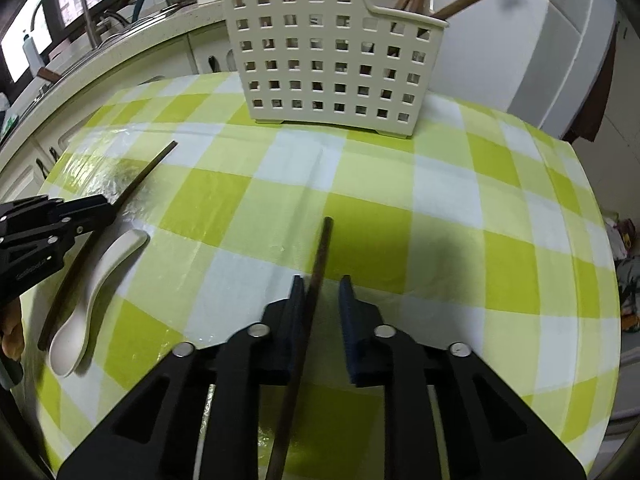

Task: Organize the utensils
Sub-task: 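Move both tools back down to the last chopsticks on the cloth, then close the left tool on a chopstick while the right tool grasps another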

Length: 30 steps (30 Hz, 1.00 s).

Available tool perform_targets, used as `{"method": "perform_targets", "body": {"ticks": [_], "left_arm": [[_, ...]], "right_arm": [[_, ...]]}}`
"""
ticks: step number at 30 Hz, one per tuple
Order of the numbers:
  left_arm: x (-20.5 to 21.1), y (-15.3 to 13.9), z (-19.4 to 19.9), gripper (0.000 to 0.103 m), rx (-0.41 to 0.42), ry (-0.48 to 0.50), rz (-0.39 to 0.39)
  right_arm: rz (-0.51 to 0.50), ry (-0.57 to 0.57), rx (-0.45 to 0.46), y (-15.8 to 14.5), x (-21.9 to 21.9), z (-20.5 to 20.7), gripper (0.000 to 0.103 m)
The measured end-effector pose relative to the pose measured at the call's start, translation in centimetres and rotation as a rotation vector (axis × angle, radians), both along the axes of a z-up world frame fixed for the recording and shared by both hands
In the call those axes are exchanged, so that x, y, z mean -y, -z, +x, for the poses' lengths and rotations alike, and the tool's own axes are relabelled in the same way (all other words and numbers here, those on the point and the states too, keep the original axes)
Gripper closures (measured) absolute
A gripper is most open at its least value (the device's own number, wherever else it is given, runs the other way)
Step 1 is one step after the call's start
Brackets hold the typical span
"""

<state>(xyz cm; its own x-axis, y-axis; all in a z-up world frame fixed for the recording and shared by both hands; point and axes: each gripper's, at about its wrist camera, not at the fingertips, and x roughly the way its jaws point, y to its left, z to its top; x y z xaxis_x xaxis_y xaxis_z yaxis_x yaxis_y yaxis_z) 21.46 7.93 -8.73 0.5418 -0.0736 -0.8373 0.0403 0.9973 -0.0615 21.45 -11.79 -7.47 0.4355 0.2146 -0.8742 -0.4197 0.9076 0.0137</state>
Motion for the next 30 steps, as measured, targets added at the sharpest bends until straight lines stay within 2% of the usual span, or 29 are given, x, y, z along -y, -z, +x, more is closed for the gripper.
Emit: {"method": "perform_targets", "body": {"ticks": [2,14,21,23,27,30], "left_arm": [[-0.1,0.0,0.1,0.097,0.004,-0.004,0.008],[0.0,0.0,-0.6,0.097,-0.009,-0.011,0.012],[0.0,0.0,-0.7,0.096,-0.023,-0.004,0.015],[0.2,0.0,-0.7,0.095,-0.027,0.006,0.026],[0.3,0.0,-0.8,0.092,-0.031,0.013,0.028],[0.5,0.0,-1.0,0.090,-0.032,0.017,0.033]], "right_arm": [[-0.005,-0.012,0.002,0.0,0.1,-0.1,0.095],[-0.018,-0.038,0.009,0.0,5.3,1.7,0.095],[-0.007,0.012,0.003,0.0,6.6,1.6,0.093],[0.013,0.034,-0.014,0.0,7.1,1.0,0.090],[0.043,0.069,-0.011,-0.5,7.9,-0.6,0.071],[0.042,0.073,-0.014,-0.6,8.0,-1.7,0.070]]}}
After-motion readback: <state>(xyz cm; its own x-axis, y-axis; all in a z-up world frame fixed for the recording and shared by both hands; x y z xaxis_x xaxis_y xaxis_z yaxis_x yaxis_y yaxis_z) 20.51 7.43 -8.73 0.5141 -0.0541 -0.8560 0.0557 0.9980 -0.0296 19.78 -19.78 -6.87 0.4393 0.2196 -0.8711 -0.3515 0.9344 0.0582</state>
